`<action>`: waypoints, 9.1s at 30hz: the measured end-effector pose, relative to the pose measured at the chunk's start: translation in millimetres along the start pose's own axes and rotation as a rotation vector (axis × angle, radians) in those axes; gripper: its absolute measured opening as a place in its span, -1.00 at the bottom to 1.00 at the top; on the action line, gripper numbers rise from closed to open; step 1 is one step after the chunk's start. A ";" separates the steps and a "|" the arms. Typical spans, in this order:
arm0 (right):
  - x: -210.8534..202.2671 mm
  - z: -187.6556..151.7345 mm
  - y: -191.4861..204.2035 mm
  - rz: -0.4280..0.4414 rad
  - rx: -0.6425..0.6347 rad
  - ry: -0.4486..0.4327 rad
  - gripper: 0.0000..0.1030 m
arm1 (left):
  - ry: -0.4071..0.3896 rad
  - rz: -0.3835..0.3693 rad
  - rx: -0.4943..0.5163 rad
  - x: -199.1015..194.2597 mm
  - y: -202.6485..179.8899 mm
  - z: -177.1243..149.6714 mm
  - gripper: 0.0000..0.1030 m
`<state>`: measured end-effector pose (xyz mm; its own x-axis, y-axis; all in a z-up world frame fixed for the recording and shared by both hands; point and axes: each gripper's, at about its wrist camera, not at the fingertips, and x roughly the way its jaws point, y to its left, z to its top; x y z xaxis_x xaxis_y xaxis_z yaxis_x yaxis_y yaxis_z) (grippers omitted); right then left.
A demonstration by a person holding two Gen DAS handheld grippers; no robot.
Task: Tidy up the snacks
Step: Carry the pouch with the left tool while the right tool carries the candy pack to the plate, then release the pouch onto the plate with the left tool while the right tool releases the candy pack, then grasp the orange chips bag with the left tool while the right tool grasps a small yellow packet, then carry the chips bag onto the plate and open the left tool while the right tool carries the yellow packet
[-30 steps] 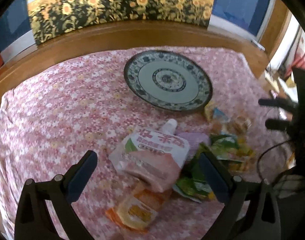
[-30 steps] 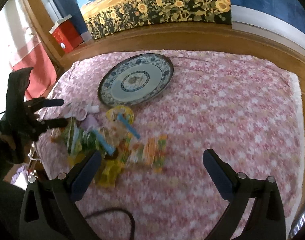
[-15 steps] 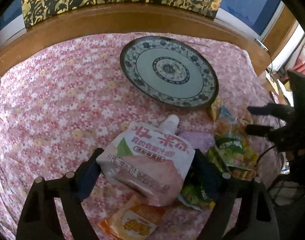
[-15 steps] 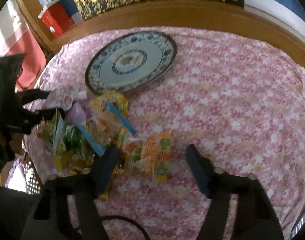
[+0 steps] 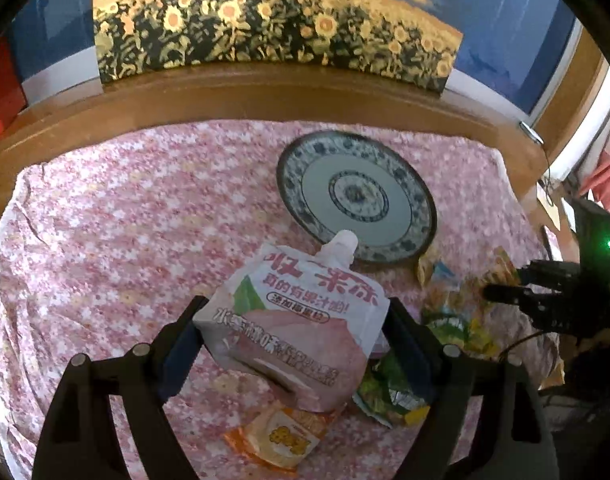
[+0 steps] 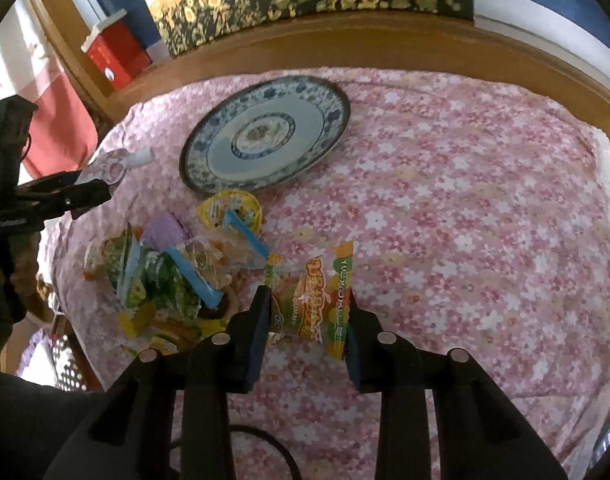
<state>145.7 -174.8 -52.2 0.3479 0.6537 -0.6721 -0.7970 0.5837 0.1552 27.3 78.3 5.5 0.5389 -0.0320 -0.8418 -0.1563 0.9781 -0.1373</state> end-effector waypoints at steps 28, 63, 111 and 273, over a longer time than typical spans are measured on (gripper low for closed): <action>-26.3 42.2 0.4 0.049 -0.003 -0.147 -0.35 | -0.071 -0.026 0.058 10.4 -24.8 47.7 0.73; 54.9 97.1 0.9 0.152 -0.045 -0.083 -0.35 | -0.013 0.039 0.019 98.9 -25.1 80.2 0.73; 83.5 95.7 30.2 0.343 -0.060 0.007 0.38 | -0.045 0.017 -0.054 61.9 -13.8 75.8 1.00; 19.2 105.0 -13.7 0.177 0.065 -0.148 -0.95 | -0.091 -0.164 0.086 89.2 -44.9 89.4 -0.10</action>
<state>215.1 -119.6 8.8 0.2780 0.8094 -0.5173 -0.8204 0.4802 0.3103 156.4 49.9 -16.8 0.6248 -0.1776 -0.7603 0.0090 0.9753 -0.2205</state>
